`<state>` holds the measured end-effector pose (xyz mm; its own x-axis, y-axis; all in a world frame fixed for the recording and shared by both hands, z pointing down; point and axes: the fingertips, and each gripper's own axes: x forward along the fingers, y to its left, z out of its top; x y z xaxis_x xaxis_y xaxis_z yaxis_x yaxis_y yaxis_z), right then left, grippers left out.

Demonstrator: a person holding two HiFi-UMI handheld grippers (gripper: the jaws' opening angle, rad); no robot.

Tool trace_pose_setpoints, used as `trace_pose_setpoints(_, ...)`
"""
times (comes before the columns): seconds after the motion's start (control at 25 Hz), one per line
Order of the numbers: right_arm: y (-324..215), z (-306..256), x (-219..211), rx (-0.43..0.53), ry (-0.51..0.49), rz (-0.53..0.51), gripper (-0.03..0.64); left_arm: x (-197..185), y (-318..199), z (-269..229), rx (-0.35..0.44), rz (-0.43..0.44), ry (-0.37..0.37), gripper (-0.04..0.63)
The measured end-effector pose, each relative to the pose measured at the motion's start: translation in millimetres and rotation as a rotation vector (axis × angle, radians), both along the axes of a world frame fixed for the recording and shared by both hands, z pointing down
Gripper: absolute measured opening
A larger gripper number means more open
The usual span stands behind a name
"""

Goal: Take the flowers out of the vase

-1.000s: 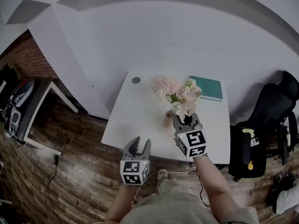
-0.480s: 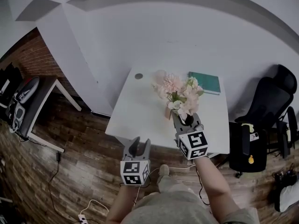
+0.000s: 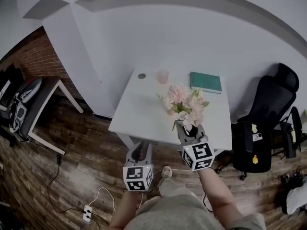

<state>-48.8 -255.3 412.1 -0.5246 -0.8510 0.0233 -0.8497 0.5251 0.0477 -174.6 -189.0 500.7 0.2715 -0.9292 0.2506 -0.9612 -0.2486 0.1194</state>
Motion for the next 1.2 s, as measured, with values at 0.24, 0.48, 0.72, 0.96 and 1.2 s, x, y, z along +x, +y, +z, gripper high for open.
trace_pose_setpoints(0.24,37.3,7.2,7.3,-0.02,-0.005,0.012,0.044,1.2,26.5,-6.4,0.015,-0.019,-0.003,0.06)
trace_pose_setpoints(0.48,72.2,16.4,19.1,-0.043,-0.006,0.023,0.044,5.9,53.9,-6.7,0.016,-0.027,-0.005,0.04)
trace_pose_setpoints(0.72,103.6,27.2,27.1,-0.066,-0.001,0.026,0.044,8.2,79.5,-9.3,0.019,-0.029,-0.013,0.026)
trace_pose_setpoints(0.96,122.9,40.2,31.8,-0.087,-0.003,0.033,0.044,5.4,96.9,-8.0,0.023,-0.028,-0.021,0.021)
trace_pose_setpoints(1.2,130.4,43.9,32.4,-0.1,-0.006,0.041,0.044,5.9,102.7,-11.2,0.028,-0.011,-0.024,0.021)
